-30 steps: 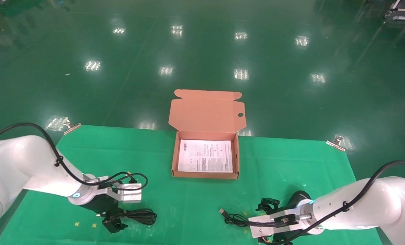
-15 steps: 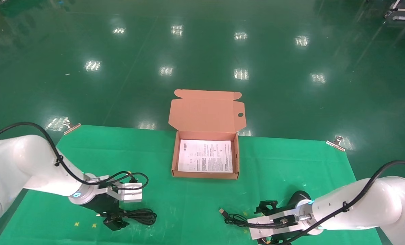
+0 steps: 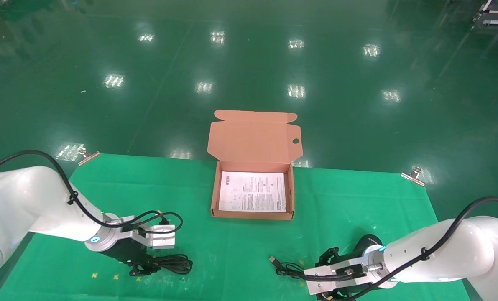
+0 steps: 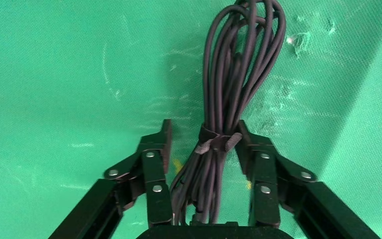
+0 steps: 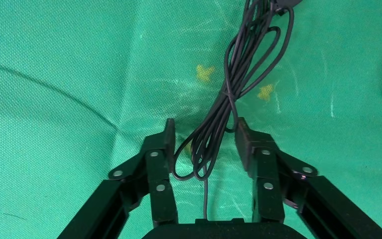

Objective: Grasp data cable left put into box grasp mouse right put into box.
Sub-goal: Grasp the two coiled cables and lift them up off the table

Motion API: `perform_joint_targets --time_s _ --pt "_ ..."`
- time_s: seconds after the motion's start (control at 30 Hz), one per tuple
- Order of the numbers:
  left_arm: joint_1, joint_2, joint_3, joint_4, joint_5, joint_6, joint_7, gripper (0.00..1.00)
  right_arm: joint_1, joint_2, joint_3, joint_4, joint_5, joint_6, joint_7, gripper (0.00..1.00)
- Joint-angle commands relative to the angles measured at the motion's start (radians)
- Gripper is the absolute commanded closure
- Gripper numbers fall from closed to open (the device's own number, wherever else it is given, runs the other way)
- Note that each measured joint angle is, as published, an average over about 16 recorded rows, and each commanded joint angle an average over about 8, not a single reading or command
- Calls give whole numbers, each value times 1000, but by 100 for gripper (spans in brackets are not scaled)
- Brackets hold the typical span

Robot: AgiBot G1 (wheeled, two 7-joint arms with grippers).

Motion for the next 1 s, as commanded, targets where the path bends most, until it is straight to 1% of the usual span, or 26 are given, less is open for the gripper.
perform_joint_targets --time_s 0.03,0.63,0.8,1.0 --pt "0 0 0 0 0 0 0 100 0 0 0 1 0 0 0 100" --pt "-4 -4 -1 -7 0 2 4 100 3 10 6 5 8 -2 4 100" --pt "-36 -27 -11 -43 -13 17 17 100 14 70 43 56 39 1 30 100" --pt "-105 -62 -17 -138 0 15 7 100 49 169 108 166 61 15 117 100"
